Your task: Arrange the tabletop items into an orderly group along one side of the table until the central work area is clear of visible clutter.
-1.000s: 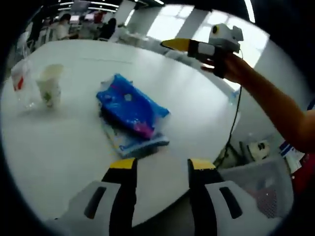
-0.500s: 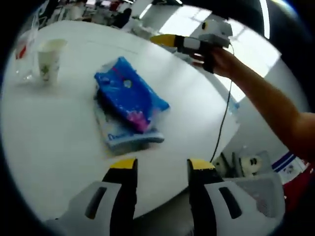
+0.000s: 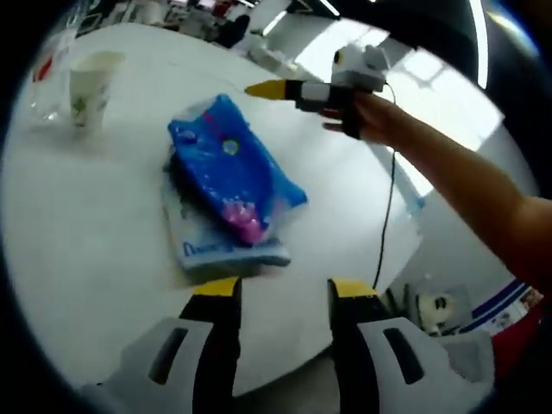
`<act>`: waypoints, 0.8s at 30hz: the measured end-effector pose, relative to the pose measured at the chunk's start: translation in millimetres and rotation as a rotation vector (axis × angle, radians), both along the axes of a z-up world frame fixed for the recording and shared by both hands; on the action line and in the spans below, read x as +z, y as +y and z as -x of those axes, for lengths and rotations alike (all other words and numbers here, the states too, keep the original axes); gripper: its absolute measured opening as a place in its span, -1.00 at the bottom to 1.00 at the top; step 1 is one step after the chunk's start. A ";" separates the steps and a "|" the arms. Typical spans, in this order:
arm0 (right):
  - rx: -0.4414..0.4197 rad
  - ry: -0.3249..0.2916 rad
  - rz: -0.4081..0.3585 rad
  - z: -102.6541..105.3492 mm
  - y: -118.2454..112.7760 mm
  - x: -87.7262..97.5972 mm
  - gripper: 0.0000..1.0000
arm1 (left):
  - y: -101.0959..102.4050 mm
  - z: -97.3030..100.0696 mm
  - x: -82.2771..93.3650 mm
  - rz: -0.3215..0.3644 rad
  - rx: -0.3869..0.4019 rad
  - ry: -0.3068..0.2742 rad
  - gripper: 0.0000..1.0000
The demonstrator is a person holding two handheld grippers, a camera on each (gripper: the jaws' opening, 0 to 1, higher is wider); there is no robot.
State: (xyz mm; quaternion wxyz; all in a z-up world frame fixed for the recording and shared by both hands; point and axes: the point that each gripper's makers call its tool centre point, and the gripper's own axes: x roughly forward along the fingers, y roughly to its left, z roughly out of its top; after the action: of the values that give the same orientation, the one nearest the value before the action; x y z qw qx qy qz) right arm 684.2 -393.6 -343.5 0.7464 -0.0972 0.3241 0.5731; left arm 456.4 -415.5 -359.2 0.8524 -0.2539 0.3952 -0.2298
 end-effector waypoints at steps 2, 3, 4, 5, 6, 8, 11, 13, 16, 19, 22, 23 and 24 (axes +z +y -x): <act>0.014 0.014 0.014 -0.9 1.9 -8.0 -0.32 | -0.3 -0.8 -1.2 -0.001 0.007 0.001 -0.28; 0.020 0.022 0.021 -0.8 3.0 -11.5 -0.32 | -0.4 -1.0 -2.3 0.001 0.012 0.005 -0.28; 0.028 0.033 0.024 -0.5 5.1 -15.2 -0.32 | -0.4 -1.0 -3.3 0.001 0.014 0.009 -0.28; 0.033 0.042 0.029 -0.1 5.9 -18.0 -0.32 | -0.2 -0.9 -4.4 0.001 0.017 0.014 -0.28; 0.040 0.051 0.041 0.0 6.1 -22.4 -0.32 | 0.1 -1.2 -5.4 0.003 0.022 0.017 -0.28; 0.049 0.055 0.059 0.0 5.6 -28.2 -0.33 | 0.5 -1.7 -6.4 0.006 0.027 0.023 -0.29; 0.060 0.070 0.076 -0.1 4.5 -36.9 -0.35 | 1.7 -3.9 -7.0 0.009 0.037 0.023 -0.29; 0.079 0.082 0.081 3.4 6.1 -40.5 -0.38 | 3.5 -5.4 -7.4 0.010 0.045 0.023 -0.29; 0.108 0.084 0.088 9.1 8.7 -42.9 -0.45 | 4.6 -6.2 -9.8 0.011 0.051 0.031 -0.30; 0.125 0.085 0.089 10.8 9.8 -44.6 -0.51 | 3.3 -7.3 -11.8 0.013 0.051 0.036 -0.30; 0.131 0.079 0.083 11.3 10.8 -43.7 -0.58 | 1.9 -8.9 -12.0 0.013 0.050 0.036 -0.30; 0.131 0.079 0.082 11.2 10.9 -43.6 -0.61 | 1.9 -9.5 -12.3 0.012 0.050 0.035 -0.30; 0.135 0.075 0.080 11.1 10.7 -43.4 -0.66 | 1.9 -10.5 -12.5 0.012 0.051 0.036 -0.30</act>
State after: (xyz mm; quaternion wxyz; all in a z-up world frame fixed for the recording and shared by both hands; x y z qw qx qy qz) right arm 673.1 -382.9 -386.9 0.6889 -0.1268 0.3672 0.6119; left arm 466.9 -413.6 -371.7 0.8492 -0.2731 0.4024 -0.2058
